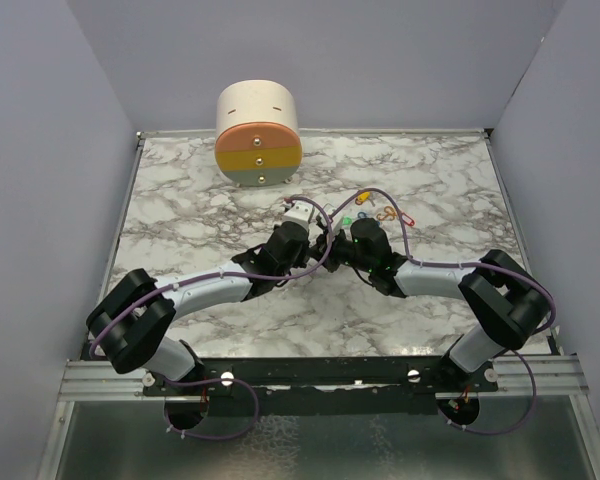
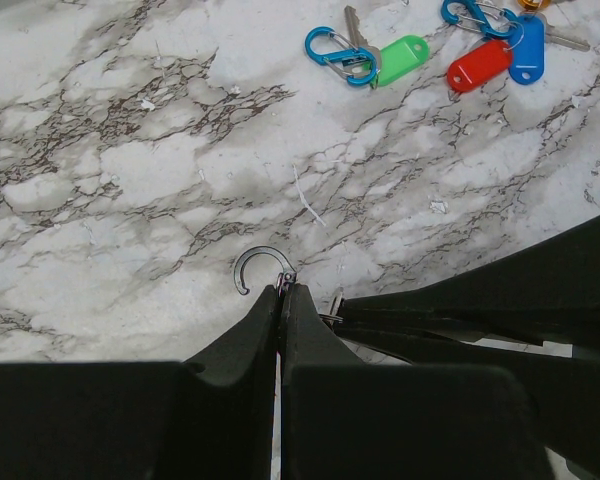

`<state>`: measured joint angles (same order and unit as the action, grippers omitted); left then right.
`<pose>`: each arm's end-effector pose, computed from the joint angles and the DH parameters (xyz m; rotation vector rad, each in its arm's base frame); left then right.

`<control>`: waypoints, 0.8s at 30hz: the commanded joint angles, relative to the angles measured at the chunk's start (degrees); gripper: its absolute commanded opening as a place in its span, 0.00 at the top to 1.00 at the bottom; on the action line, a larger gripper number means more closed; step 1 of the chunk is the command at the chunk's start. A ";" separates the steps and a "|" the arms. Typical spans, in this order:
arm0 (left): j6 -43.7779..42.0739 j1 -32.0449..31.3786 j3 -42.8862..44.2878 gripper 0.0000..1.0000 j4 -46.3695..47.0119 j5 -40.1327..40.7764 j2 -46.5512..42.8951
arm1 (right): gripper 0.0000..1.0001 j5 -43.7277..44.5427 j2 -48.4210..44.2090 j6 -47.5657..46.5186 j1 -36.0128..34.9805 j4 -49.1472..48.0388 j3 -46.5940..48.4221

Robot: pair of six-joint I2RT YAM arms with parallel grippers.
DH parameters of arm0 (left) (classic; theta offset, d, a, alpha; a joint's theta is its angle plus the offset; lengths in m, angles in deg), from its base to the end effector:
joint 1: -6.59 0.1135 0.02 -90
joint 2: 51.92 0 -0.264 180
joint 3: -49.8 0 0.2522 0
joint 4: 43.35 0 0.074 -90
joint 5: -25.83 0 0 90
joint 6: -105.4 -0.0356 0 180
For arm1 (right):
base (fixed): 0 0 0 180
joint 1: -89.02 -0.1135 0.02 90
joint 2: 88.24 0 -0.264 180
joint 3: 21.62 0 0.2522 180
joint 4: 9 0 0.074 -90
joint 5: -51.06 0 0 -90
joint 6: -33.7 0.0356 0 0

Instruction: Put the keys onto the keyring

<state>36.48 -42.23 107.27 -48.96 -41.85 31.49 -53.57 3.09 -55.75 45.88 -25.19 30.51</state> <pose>0.2127 -0.2226 0.2095 0.2758 2.0747 -0.3303 0.2284 0.2263 0.1756 -0.8971 1.8272 0.7411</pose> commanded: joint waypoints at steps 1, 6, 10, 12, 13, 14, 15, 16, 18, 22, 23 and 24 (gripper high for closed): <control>0.20 0.05 0.27 1.00 1.45 -1.34 -0.73 | 0.99 -0.19 -0.27 -0.71 -0.53 0.07 1.22; 0.36 0.04 0.16 1.00 1.70 -1.70 -0.32 | 0.99 -0.31 -0.21 -0.79 -0.54 0.16 1.20; 0.66 0.07 -0.15 1.00 1.73 -2.06 -0.36 | 0.99 0.28 -0.36 -0.73 -0.55 0.16 1.22; 0.87 0.08 -0.52 1.00 1.87 -2.16 -0.33 | 0.99 0.37 -0.44 -0.65 -0.51 0.08 1.11; 1.00 0.04 -0.65 1.00 1.88 -2.24 -0.36 | 0.99 0.39 -0.45 -0.72 -0.56 0.05 1.17; 1.06 0.05 -0.78 1.00 2.00 -2.35 -0.32 | 0.99 0.39 -0.45 -0.71 -0.55 0.07 1.06; 1.12 0.08 -0.93 1.00 1.97 -2.51 -0.23 | 0.99 0.54 -0.45 -0.72 -0.58 0.07 1.07; 1.27 0.11 -1.08 1.00 1.97 -2.59 -0.27 | 0.99 0.57 -0.53 -0.73 -0.57 0.12 1.06; 1.33 0.04 -1.24 1.00 2.13 -2.64 -0.27 | 0.99 0.50 -0.45 -0.73 -0.56 0.01 1.01; 1.24 0.04 -1.10 1.00 2.30 -2.47 -0.19 | 0.99 -0.15 -0.19 -0.73 -0.63 0.07 1.24; 1.18 0.06 -0.96 1.00 2.23 -2.46 -0.11 | 0.99 -0.28 -0.19 -0.76 -0.63 0.07 1.21; 1.16 0.08 -0.86 1.00 2.20 -2.34 0.02 | 0.99 -0.35 -0.19 -0.79 -0.63 0.07 1.20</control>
<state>37.05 -42.16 106.48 -48.59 -42.79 31.49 -53.57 3.09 -55.77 45.84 -25.19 30.51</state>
